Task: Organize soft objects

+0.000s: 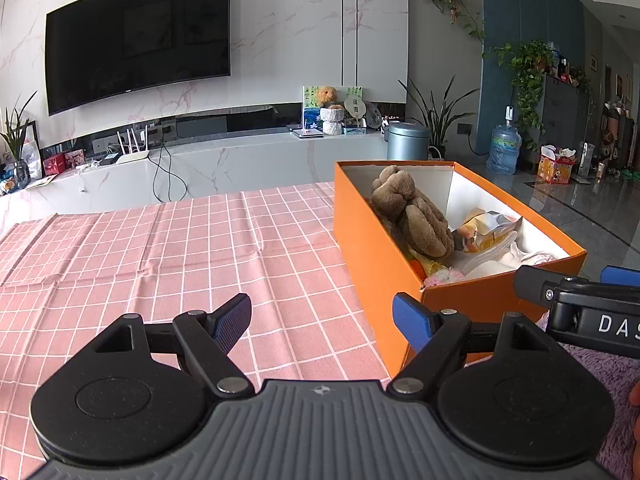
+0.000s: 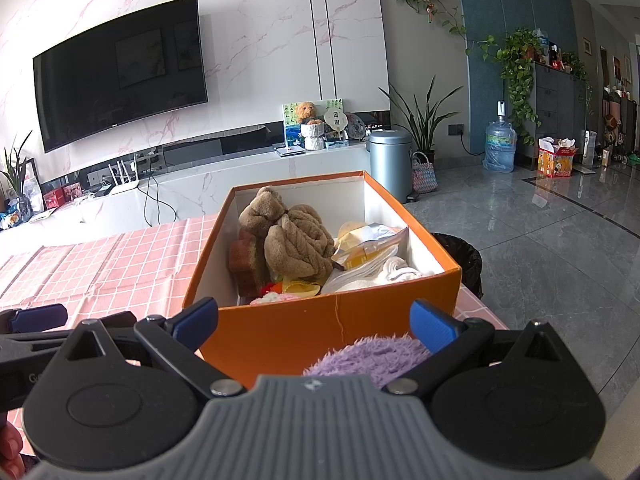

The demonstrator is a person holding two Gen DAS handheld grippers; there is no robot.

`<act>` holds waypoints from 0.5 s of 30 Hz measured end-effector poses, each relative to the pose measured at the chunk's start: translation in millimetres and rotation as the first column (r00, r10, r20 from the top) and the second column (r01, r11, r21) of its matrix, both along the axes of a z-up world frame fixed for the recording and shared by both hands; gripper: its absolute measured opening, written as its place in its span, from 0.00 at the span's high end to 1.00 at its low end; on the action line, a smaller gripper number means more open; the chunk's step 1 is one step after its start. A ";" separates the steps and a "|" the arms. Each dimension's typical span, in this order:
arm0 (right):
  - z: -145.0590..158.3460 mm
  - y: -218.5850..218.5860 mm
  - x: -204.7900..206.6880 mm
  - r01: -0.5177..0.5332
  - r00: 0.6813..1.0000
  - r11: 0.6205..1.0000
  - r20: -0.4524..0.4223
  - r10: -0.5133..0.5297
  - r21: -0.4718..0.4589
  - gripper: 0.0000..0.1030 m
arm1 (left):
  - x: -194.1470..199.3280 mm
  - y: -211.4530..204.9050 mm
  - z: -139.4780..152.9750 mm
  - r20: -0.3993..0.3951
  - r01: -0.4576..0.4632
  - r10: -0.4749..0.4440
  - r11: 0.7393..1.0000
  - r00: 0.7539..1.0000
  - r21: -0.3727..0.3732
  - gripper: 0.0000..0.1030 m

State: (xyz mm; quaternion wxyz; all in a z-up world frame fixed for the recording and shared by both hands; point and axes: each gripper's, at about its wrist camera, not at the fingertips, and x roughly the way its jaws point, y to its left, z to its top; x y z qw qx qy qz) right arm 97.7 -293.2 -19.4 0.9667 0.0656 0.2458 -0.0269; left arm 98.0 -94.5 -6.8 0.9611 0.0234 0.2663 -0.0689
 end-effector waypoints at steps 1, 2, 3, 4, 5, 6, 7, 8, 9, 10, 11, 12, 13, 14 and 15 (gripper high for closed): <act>0.0 0.1 0.0 0.000 1.000 1.000 0.000 0.000 0.000 0.03 | -0.2 -0.6 0.0 -0.001 0.000 0.000 1.000 1.000 0.000 0.09; 0.0 0.0 0.0 0.000 1.000 1.000 0.000 0.000 0.001 0.03 | -0.3 -0.8 -0.2 -0.003 0.001 -0.001 1.000 1.000 -0.001 0.09; 0.0 0.0 -0.1 0.000 1.000 1.000 0.000 0.000 0.001 0.03 | -0.5 -1.3 -0.3 -0.003 0.001 -0.001 1.000 1.000 0.000 0.09; 0.1 0.1 -0.1 0.000 1.000 1.000 0.000 0.000 0.000 0.03 | -0.4 -1.4 -0.2 -0.002 0.001 -0.001 1.000 1.000 0.000 0.09; 0.1 0.0 -0.1 0.000 1.000 1.000 0.000 0.000 0.000 0.03 | -0.4 -1.4 -0.2 -0.003 0.001 -0.001 1.000 1.000 0.000 0.09; 0.1 0.1 -0.1 0.000 1.000 1.000 0.000 0.000 0.000 0.03 | -0.7 -1.2 -0.5 -0.002 0.002 -0.002 1.000 1.000 0.000 0.09; 0.1 0.1 -0.1 0.000 1.000 1.000 0.000 0.000 0.001 0.03 | -0.6 -1.5 -0.1 -0.003 0.003 -0.003 1.000 1.000 0.000 0.09; 0.1 0.1 -0.1 0.000 1.000 1.000 0.000 0.000 0.001 0.03 | -0.7 -1.6 -0.2 -0.004 0.003 -0.003 1.000 1.000 0.000 0.09; 0.2 0.0 -0.1 0.000 1.000 1.000 0.000 0.000 0.001 0.03 | -0.7 -1.7 -0.2 -0.004 0.004 -0.004 1.000 1.000 0.000 0.09; 0.2 0.1 0.0 0.000 1.000 1.000 0.000 0.000 0.001 0.03 | -0.9 -1.7 -0.2 -0.004 0.004 -0.004 1.000 1.000 0.001 0.09; 0.2 0.1 0.0 0.000 1.000 1.000 0.000 0.000 0.001 0.03 | -0.7 -1.9 0.0 -0.004 0.004 -0.004 1.000 1.000 0.001 0.09; 0.2 0.1 -0.1 0.000 1.000 1.000 0.000 0.000 0.001 0.03 | -1.0 -1.7 -0.2 -0.004 0.005 -0.005 1.000 1.000 0.001 0.09; 0.3 0.1 0.0 0.000 1.000 1.000 0.000 0.000 0.001 0.03 | -0.7 -1.9 0.0 -0.004 0.004 -0.004 1.000 1.000 0.001 0.09; 0.3 0.1 0.0 0.000 1.000 1.000 0.000 0.000 0.000 0.03 | -0.9 -1.8 -0.1 -0.005 0.004 -0.004 1.000 1.000 0.000 0.09; 0.1 0.5 0.2 0.000 1.000 1.000 0.000 0.000 0.000 0.03 | -1.0 -1.9 -0.1 -0.005 0.004 -0.004 1.000 1.000 0.000 0.09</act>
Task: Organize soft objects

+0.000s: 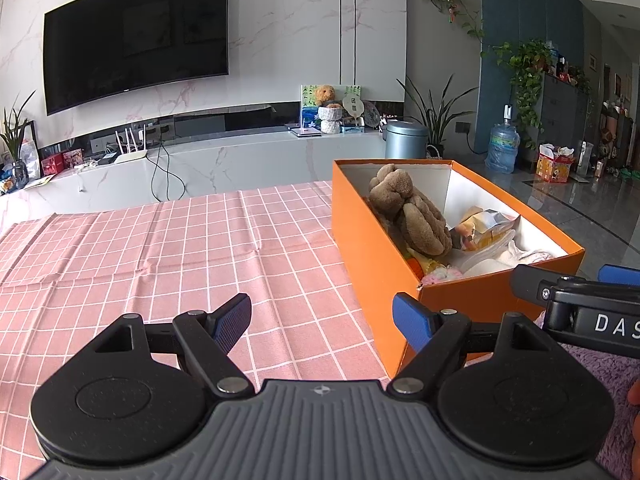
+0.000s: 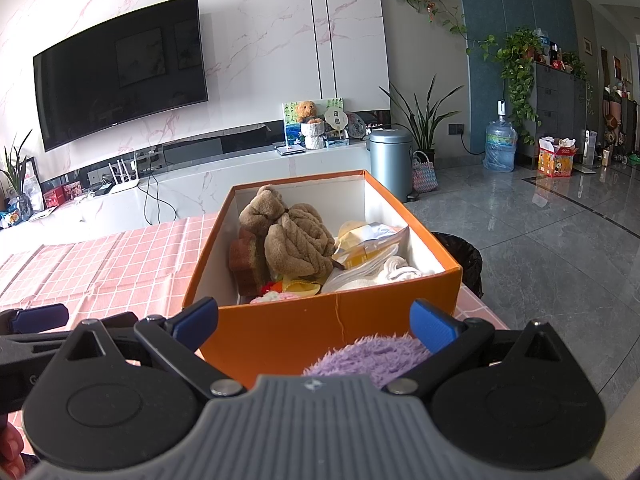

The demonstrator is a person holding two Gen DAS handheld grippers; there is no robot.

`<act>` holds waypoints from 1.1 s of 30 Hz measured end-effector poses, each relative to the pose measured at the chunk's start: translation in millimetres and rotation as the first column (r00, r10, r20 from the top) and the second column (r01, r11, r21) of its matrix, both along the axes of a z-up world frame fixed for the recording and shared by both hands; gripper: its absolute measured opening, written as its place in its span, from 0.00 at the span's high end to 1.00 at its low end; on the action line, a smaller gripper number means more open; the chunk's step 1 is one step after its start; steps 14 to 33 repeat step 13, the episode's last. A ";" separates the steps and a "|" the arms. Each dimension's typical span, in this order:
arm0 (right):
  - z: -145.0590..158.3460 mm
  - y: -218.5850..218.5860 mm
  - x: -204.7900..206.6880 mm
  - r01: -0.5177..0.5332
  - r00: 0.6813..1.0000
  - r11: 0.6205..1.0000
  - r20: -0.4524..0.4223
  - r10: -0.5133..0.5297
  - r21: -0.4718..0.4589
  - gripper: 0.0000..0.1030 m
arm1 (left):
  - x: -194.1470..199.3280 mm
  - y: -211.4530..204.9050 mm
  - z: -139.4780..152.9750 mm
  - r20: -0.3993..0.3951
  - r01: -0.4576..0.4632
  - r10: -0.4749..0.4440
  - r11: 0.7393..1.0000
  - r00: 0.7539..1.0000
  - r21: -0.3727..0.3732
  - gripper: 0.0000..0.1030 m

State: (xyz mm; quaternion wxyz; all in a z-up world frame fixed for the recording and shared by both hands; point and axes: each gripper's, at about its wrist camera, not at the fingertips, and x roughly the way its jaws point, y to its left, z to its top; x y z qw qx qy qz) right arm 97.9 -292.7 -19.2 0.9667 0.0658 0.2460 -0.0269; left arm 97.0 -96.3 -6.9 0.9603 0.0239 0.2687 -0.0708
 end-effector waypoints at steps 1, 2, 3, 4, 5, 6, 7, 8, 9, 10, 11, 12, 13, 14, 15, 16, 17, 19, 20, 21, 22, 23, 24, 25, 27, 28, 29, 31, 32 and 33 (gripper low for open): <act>0.2 -0.4 -0.2 0.000 1.000 1.000 0.000 0.000 0.000 0.03 | 0.3 -0.2 0.2 0.001 0.001 -0.001 1.000 1.000 0.001 0.09; 0.2 -0.4 -0.2 0.000 1.000 1.000 0.000 0.000 0.000 0.03 | 0.3 -0.2 0.2 0.001 0.000 0.000 1.000 1.000 0.001 0.09; 0.3 -0.4 -0.2 0.000 1.000 1.000 0.000 0.000 0.000 0.03 | -0.1 -0.1 0.0 0.001 0.000 0.000 1.000 1.000 0.002 0.09; 0.3 -0.3 -0.2 0.000 1.000 1.000 0.000 0.000 0.000 0.03 | 0.3 -0.2 0.3 0.001 0.001 -0.001 1.000 1.000 0.001 0.09; 0.3 -0.3 -0.2 0.000 1.000 1.000 0.000 0.000 0.001 0.03 | 0.3 -0.2 0.3 0.000 0.001 -0.001 1.000 1.000 0.000 0.09; 0.4 -0.4 -0.3 0.000 1.000 1.000 0.000 0.000 0.001 0.03 | 0.0 0.0 0.1 0.000 0.000 0.000 1.000 1.000 0.000 0.09; 0.4 -0.3 -0.3 0.000 1.000 1.000 0.000 0.000 0.001 0.03 | 0.6 -0.5 0.3 0.000 0.000 0.000 1.000 1.000 0.000 0.09; 0.4 -0.4 -0.3 0.000 1.000 1.000 0.000 0.000 0.001 0.03 | 0.3 -0.3 -0.1 -0.001 0.001 -0.001 1.000 1.000 -0.003 0.09; 0.4 -0.3 -0.3 0.000 1.000 1.000 0.000 0.000 0.001 0.03 | -0.1 0.1 -0.2 -0.001 0.001 -0.001 1.000 1.000 -0.006 0.09; 0.3 0.1 -0.2 0.000 1.000 1.000 0.000 0.000 0.000 0.03 | -0.2 0.0 -0.1 0.001 0.001 -0.001 1.000 1.000 -0.007 0.09; 0.6 -0.4 -0.4 0.000 1.000 1.000 0.000 0.000 0.001 0.03 | -0.7 -0.1 0.1 0.003 0.001 -0.001 1.000 1.000 -0.005 0.09; 0.6 -0.4 -0.4 0.000 1.000 1.000 0.000 0.000 0.001 0.03 | -1.0 0.0 0.2 0.004 0.001 -0.001 1.000 1.000 -0.004 0.09; 0.6 -0.3 -0.4 0.000 1.000 1.000 0.000 0.000 0.001 0.03 | -0.3 0.0 0.3 0.004 -0.001 0.001 1.000 1.000 -0.004 0.09; 0.6 -0.3 -0.4 0.000 1.000 1.000 0.000 0.000 0.001 0.03 | -0.3 0.0 0.3 0.004 -0.001 0.001 1.000 1.000 -0.004 0.09; 0.6 -0.3 -0.4 0.000 1.000 1.000 0.000 0.000 0.001 0.03 | -0.3 0.0 0.3 0.004 -0.001 0.001 1.000 1.000 -0.004 0.09; 0.6 -0.3 -0.4 0.000 1.000 1.000 0.000 0.000 0.001 0.03 | -0.3 0.0 0.3 0.004 -0.001 0.001 1.000 1.000 -0.004 0.09; 0.6 -0.3 -0.4 0.000 1.000 1.000 0.000 0.000 0.001 0.03 | -0.3 0.0 0.3 0.004 -0.001 0.001 1.000 1.000 -0.004 0.09; 0.6 -0.3 -0.4 0.000 1.000 1.000 0.000 0.000 0.001 0.03 | -0.3 0.0 0.3 0.004 -0.001 0.001 1.000 1.000 -0.004 0.09; 0.6 -0.3 -0.4 0.000 1.000 1.000 0.000 0.000 0.001 0.03 | -0.3 0.0 0.3 0.004 -0.001 0.001 1.000 1.000 -0.004 0.09; 0.6 -0.3 -0.4 0.000 1.000 1.000 0.000 0.000 0.001 0.03 | -0.3 0.0 0.3 0.004 -0.001 0.001 1.000 1.000 -0.004 0.09; 0.6 -0.3 -0.4 0.000 1.000 1.000 0.000 0.000 0.001 0.03 | -0.3 0.0 0.3 0.004 -0.001 0.001 1.000 1.000 -0.004 0.09; 0.6 -0.3 -0.4 0.000 1.000 1.000 0.000 0.000 0.001 0.03 | -0.3 0.0 0.3 0.004 -0.001 0.001 1.000 1.000 -0.004 0.09; 0.6 -0.3 -0.4 0.000 1.000 1.000 0.000 0.000 0.001 0.03 | -0.3 0.0 0.3 0.004 -0.001 0.001 1.000 1.000 -0.004 0.09; 0.6 -0.3 -0.4 0.000 1.000 1.000 0.000 0.000 0.001 0.03 | -0.3 0.0 0.3 0.004 -0.001 0.001 1.000 1.000 -0.004 0.09; 0.6 -0.3 -0.4 0.000 1.000 1.000 0.000 0.000 0.001 0.03 | -0.3 0.0 0.3 0.004 -0.001 0.001 1.000 1.000 -0.004 0.09; 0.6 -0.3 -0.4 0.000 1.000 1.000 0.000 0.000 0.001 0.03 | -0.3 0.0 0.3 0.004 -0.001 0.001 1.000 1.000 -0.004 0.09; 0.6 -0.3 -0.4 0.000 1.000 1.000 0.000 0.000 0.001 0.03 | -0.3 0.0 0.3 0.004 -0.001 0.001 1.000 1.000 -0.004 0.09; 0.6 -0.3 -0.4 0.000 1.000 1.000 0.000 0.000 0.001 0.03 | -0.3 0.0 0.3 0.004 -0.001 0.001 1.000 1.000 -0.004 0.09; 0.6 -0.3 -0.4 0.000 1.000 1.000 0.000 0.000 0.001 0.03 | -0.3 0.0 0.3 0.004 -0.001 0.001 1.000 1.000 -0.004 0.09; 0.6 -0.3 -0.4 0.000 1.000 1.000 0.000 0.000 0.001 0.03 | -0.3 0.0 0.3 0.004 -0.001 0.001 1.000 1.000 -0.004 0.09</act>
